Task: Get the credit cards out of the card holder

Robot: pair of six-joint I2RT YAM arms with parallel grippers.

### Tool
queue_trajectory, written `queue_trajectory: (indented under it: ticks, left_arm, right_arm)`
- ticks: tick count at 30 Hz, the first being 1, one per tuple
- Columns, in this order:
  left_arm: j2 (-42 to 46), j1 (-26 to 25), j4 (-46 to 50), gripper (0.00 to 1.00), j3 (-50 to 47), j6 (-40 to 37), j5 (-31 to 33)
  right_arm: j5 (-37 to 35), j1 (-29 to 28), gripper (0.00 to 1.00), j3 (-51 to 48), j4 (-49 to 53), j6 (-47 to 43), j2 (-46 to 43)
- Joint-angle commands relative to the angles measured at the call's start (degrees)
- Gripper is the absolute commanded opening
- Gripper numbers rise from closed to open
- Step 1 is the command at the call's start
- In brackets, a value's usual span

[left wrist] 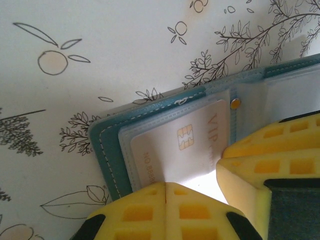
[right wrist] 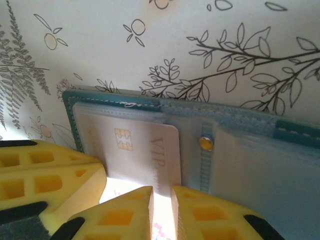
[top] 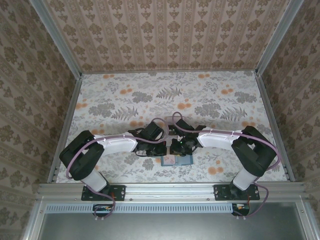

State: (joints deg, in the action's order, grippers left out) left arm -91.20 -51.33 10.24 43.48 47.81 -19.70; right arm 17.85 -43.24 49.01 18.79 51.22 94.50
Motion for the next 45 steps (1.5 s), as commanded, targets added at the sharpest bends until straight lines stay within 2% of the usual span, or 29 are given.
queue_trajectory:
  ticks: [1, 9, 19, 27, 34, 45]
  left_arm:
    - [-0.7, 0.0, 1.7, 0.00, -0.7, -0.7, 0.5]
    - [-0.5, 0.1, 3.1, 0.00, 0.0, -1.5, 0.8]
    - [0.6, 0.0, 5.3, 0.00, 1.9, -2.3, 1.2]
    - [1.8, -0.6, 6.9, 0.00, 4.5, -2.5, 0.9]
    - [-0.4, -1.4, 2.9, 0.00, 4.6, -0.9, -2.5]
    - [-4.7, -1.5, 6.4, 0.00, 4.9, -1.5, -0.6]
  right_arm:
    - [-0.4, 0.4, 0.21, -1.1, 0.1, 0.3, 1.0]
    - [-5.7, 0.4, 0.23, 0.0, 6.6, -1.4, -1.5]
    - [-2.9, 0.5, 0.25, -0.1, 4.5, -0.9, -3.8]
    - [-4.1, 0.8, 0.27, 0.1, 6.5, -1.8, -4.2]
    - [-3.3, 1.1, 0.27, -0.3, 5.4, -2.5, -2.5]
    - [-0.4, 1.7, 0.26, -2.6, 1.3, -1.8, -1.2]
